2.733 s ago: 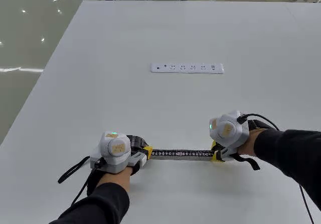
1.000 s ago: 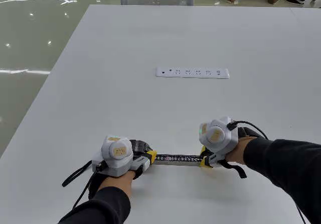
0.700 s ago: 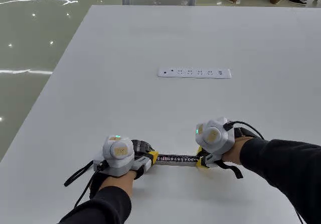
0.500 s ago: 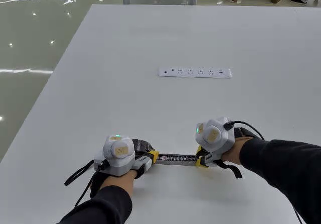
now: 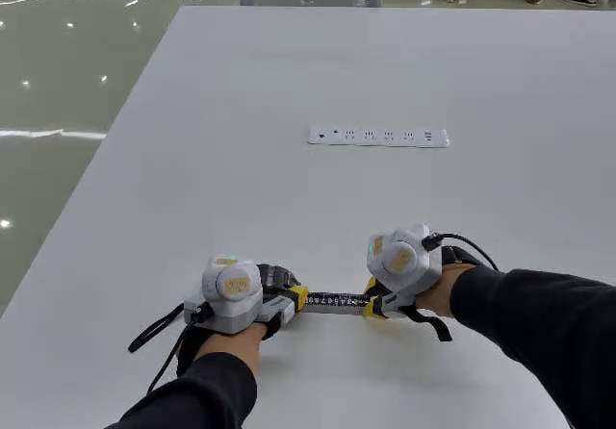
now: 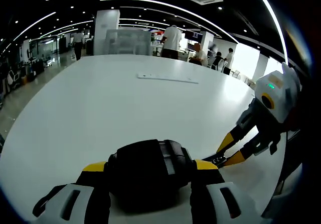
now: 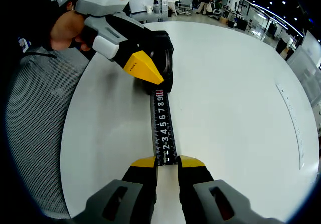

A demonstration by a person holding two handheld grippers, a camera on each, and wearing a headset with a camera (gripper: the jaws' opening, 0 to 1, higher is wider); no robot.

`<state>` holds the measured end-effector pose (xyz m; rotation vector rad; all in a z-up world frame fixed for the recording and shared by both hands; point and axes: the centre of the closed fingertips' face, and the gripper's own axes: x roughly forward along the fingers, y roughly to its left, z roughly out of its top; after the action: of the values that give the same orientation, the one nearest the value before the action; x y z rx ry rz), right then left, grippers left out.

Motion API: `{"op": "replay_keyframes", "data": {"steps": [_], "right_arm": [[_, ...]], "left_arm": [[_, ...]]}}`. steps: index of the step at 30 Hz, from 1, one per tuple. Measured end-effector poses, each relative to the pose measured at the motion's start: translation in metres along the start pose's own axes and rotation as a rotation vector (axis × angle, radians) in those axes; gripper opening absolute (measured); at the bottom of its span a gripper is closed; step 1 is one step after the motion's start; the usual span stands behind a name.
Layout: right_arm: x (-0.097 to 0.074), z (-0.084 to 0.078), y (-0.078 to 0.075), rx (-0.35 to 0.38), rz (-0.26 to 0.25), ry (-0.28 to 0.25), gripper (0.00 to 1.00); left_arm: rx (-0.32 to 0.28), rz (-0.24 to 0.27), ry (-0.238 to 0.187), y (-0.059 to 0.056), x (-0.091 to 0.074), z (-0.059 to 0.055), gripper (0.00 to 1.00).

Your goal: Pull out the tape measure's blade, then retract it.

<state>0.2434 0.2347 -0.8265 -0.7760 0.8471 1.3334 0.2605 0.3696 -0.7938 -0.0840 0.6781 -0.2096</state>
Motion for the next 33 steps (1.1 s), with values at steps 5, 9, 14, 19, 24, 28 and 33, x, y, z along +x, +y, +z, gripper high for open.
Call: {"op": "replay_keyframes", "data": {"steps": [5,9,14,19,24,28,33], "right_arm": [[0.002,0.004,-0.001,0.011,0.001,-0.009,0.11],[0.005,0.01,0.0,0.012,0.006,-0.015,0.11],[0.007,0.015,-0.001,0.017,0.007,-0.022,0.11],[0.009,0.019,-0.002,0.02,0.002,-0.035,0.11],[0.01,0.023,-0.004,0.033,-0.002,-0.048,0.11],[0.012,0.027,-0.004,0.027,-0.006,-0.058,0.11],[0.013,0.029,-0.002,0.02,-0.006,-0.057,0.11]], "left_arm": [[-0.001,0.0,0.0,0.0,0.0,0.0,0.6],[-0.002,-0.001,0.002,0.0,0.0,0.0,0.6],[-0.003,-0.001,0.002,0.0,0.001,0.0,0.6],[-0.003,0.0,0.002,0.0,0.001,0.0,0.6],[-0.004,0.0,0.002,0.0,0.001,0.0,0.6],[-0.004,0.0,0.002,0.0,0.001,0.0,0.6],[-0.004,0.0,0.003,0.0,0.001,0.0,0.6]]}}
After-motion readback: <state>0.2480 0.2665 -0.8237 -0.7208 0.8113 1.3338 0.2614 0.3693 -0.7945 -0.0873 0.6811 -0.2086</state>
